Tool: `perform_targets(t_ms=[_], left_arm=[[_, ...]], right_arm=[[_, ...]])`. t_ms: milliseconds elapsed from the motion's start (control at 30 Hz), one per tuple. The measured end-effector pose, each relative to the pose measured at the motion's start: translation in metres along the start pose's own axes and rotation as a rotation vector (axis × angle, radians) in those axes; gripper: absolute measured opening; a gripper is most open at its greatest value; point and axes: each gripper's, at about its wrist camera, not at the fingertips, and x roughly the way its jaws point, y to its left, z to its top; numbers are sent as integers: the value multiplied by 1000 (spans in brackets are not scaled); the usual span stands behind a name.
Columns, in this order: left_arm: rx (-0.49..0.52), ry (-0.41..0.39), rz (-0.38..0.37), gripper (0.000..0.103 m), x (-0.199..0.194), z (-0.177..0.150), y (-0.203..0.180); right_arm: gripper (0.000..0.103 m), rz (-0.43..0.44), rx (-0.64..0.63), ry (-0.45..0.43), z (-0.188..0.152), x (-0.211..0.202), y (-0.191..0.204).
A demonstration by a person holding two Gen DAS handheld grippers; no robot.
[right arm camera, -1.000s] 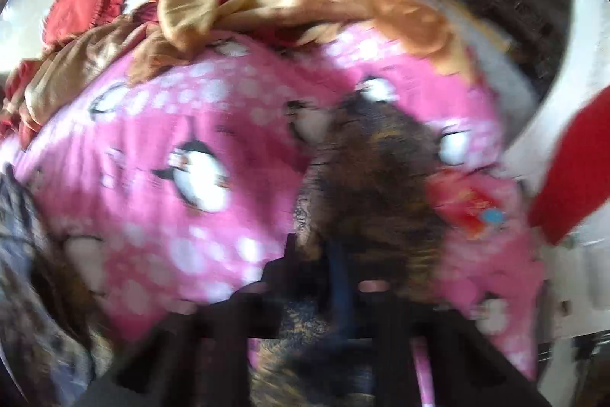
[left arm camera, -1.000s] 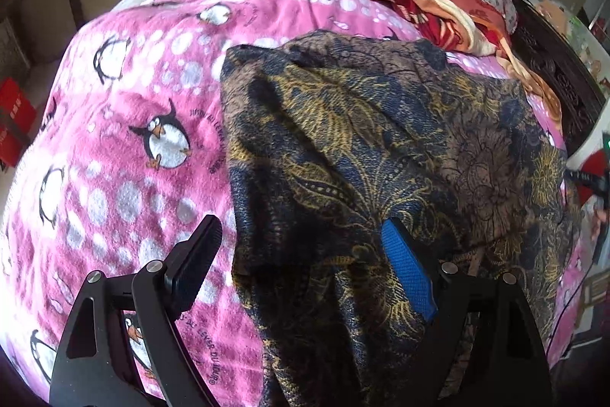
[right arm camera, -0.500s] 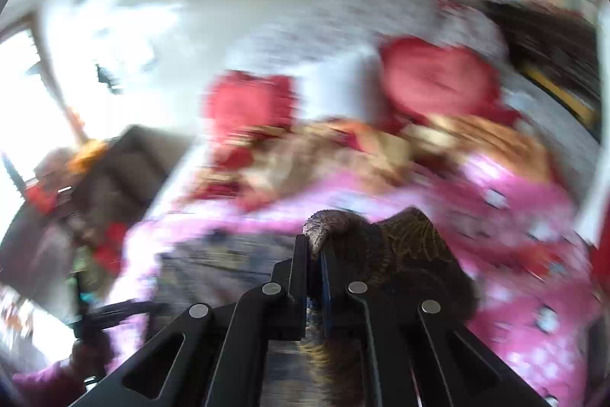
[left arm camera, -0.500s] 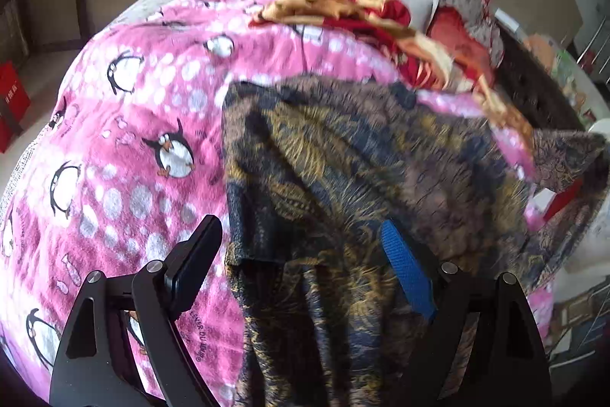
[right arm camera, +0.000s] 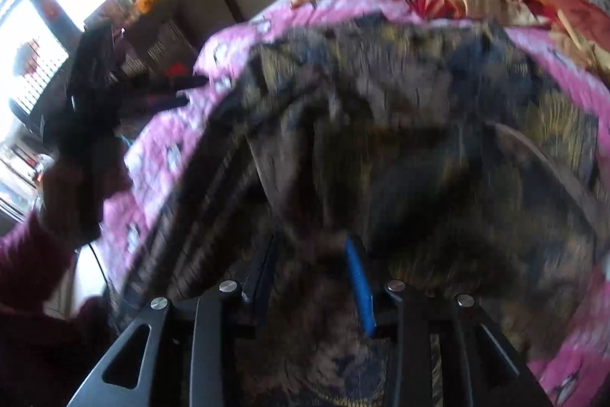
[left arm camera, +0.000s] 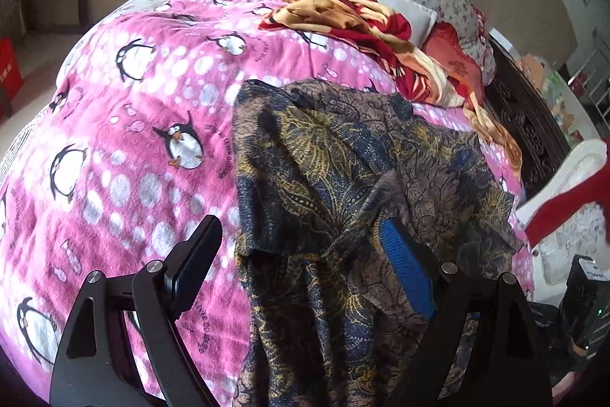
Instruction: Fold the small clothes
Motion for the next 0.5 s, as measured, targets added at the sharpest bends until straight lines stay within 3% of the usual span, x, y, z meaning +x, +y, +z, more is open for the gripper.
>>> perform_targets(t_ms=[167, 367, 400, 467, 500], left_arm=[[70, 31, -6, 86, 24, 1, -22], [174, 107, 25, 85, 65, 1, -54], [187, 115, 29, 79, 69, 1, -58], [228, 148, 42, 50, 81, 0, -65], [247, 168, 50, 20, 86, -1, -68]], right_arm=[[50, 4, 55, -63, -11, -23, -14], [50, 11, 150, -130, -14, -44, -43], [50, 17, 166, -137, -17, -45, -45], [50, 19, 196, -151, -22, -51, -51], [50, 17, 207, -158, -25, -53, -53]])
